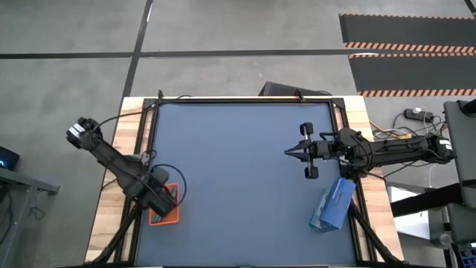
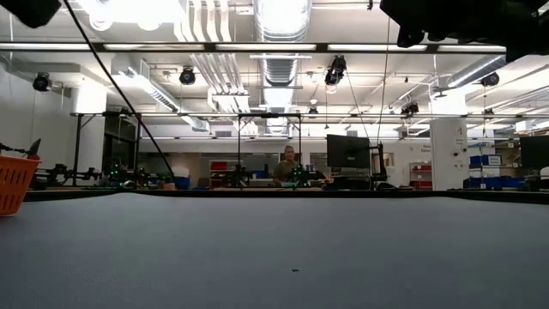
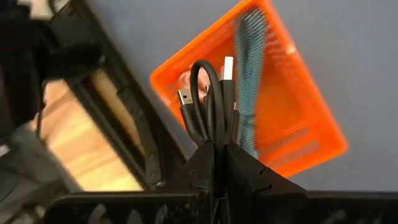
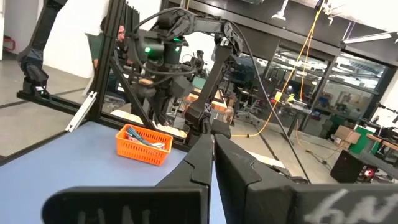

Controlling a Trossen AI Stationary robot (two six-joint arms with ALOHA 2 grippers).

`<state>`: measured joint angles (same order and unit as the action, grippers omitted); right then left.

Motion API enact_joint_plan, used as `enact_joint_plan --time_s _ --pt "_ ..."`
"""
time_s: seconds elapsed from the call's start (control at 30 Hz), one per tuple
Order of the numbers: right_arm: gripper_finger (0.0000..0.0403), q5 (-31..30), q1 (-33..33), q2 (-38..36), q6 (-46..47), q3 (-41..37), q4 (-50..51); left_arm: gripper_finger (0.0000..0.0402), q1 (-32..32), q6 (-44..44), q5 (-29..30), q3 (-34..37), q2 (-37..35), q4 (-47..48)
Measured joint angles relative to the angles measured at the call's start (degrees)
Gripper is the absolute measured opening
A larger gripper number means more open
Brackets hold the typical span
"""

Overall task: Pick and place USB-C Cables
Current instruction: Put the black charger cable into the orange bin

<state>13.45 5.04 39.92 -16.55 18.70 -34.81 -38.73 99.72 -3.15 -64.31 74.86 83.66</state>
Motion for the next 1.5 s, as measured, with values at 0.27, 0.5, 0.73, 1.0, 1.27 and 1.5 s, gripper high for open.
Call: enact_joint_plan --time_s 0.27,0.5,0.73,1.0,1.27,1.5 --pt "0.0009 0.0 0.0 0.0 -0.1 0.0 0.2 0.0009 -0.7 2.0 -1.5 0.2 5.0 -0.6" --pt "0.0009 0.0 0.0 0.0 -1.0 0.0 1.3 0.0013 -0.7 2.4 -1.9 0.2 8.9 -0.9" --pt "0.0009 0.0 0.0 0.0 -1.9 0.0 1.6 0.0014 -0.7 5.1 -1.9 0.2 11.1 -1.5" --pt "0.0009 0.0 0.0 0.0 -2.1 0.0 1.7 0.0015 -0.7 6.1 -1.9 0.2 12.2 -4.5" --pt "0.0009 0.0 0.0 0.0 -1.9 0.0 2.1 0.0015 -0.8 7.8 -1.8 1.4 12.2 -5.2" --pt "0.0009 0.0 0.0 0.0 -1.9 0.0 2.4 0.0015 -0.8 8.0 -1.1 2.7 12.2 -5.2"
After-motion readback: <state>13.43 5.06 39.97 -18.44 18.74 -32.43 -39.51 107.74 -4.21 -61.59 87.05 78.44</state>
